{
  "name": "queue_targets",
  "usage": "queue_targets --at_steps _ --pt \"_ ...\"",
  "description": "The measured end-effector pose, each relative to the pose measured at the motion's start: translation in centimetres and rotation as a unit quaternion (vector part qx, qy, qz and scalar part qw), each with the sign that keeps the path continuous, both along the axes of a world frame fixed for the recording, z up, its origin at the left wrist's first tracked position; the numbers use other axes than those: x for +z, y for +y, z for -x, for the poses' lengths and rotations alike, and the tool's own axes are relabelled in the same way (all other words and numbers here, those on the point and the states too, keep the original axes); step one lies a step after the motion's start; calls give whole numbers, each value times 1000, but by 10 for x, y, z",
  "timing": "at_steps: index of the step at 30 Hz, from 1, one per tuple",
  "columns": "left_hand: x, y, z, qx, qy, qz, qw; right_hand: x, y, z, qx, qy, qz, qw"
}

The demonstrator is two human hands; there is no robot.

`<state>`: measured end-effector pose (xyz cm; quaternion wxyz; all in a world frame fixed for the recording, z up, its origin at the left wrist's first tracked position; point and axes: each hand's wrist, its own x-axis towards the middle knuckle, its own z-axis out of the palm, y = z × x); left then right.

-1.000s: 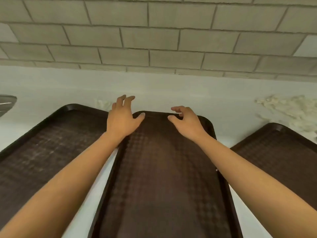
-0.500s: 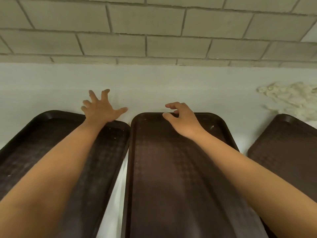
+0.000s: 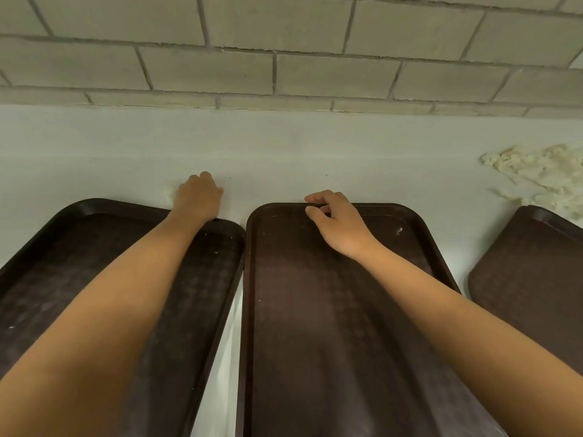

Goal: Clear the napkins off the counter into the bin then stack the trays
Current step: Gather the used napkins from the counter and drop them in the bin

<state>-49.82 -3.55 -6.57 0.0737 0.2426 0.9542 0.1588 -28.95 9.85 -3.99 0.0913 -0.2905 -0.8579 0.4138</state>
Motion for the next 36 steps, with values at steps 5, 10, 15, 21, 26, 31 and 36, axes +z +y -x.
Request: queue_targets --at_steps 5,10,15,21,26,31,36 --pt "5 4 -8 -9 8 -66 998 -3 -1 1 9 -7 -4 1000" --pt "13 11 -15 -41 35 -142 988 -3 2 2 11 -6 -11 1000" --pt "26 27 -39 -100 107 -180 973 -1 4 -1 5 2 -13 1000" --pt "40 47 -75 -152 122 -207 959 5 9 -12 -6 15 -24 1000" --pt "47 67 -107 -180 114 -214 953 12 25 -34 -41 32 -42 998" --pt "53 91 -145 -192 100 -210 953 18 51 -65 -73 50 -47 995" --pt "61 120 -189 -186 93 -205 957 24 82 -106 -75 68 -42 994"
